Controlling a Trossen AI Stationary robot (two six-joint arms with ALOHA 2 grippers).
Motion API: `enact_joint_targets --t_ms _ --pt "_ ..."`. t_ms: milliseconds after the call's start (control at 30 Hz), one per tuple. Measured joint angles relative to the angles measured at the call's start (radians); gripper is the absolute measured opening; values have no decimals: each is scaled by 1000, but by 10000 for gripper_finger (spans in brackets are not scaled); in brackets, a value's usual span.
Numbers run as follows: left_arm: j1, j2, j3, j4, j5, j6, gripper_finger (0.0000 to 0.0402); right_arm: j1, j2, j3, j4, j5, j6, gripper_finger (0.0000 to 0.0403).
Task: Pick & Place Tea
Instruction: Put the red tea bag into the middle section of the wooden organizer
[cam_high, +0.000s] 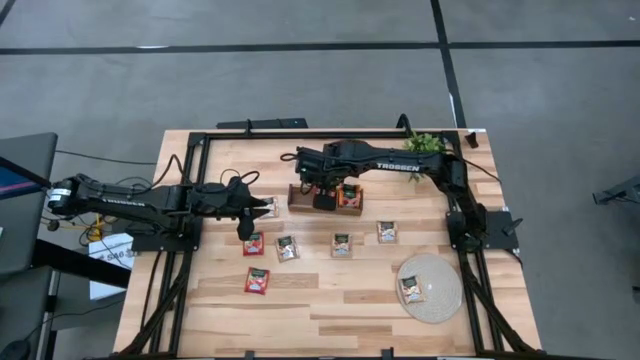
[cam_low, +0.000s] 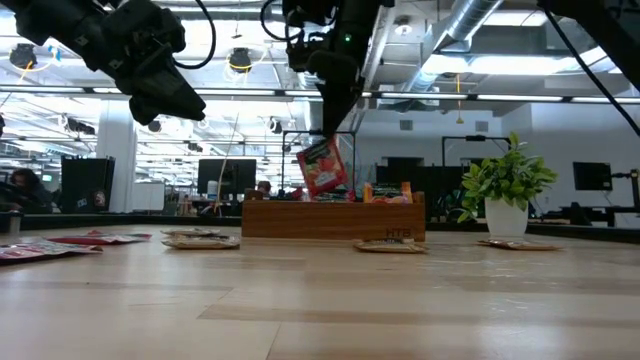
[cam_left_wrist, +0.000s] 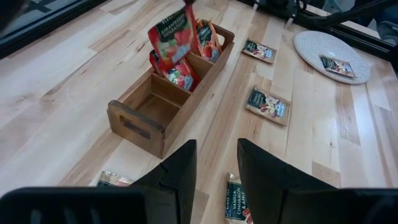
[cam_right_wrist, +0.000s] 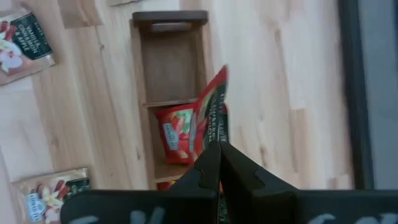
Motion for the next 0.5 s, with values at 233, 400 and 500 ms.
enact_joint_targets --t_ms 233,400,500 --pt "0 0 0 0 0 -2 107 -9 1 -36 20 -4 0 0" --pt "0 0 0 0 0 -3 107 -8 0 -83 44 -10 8 0" --pt "0 0 0 0 0 -4 107 -8 0 -96 65 -13 12 0"
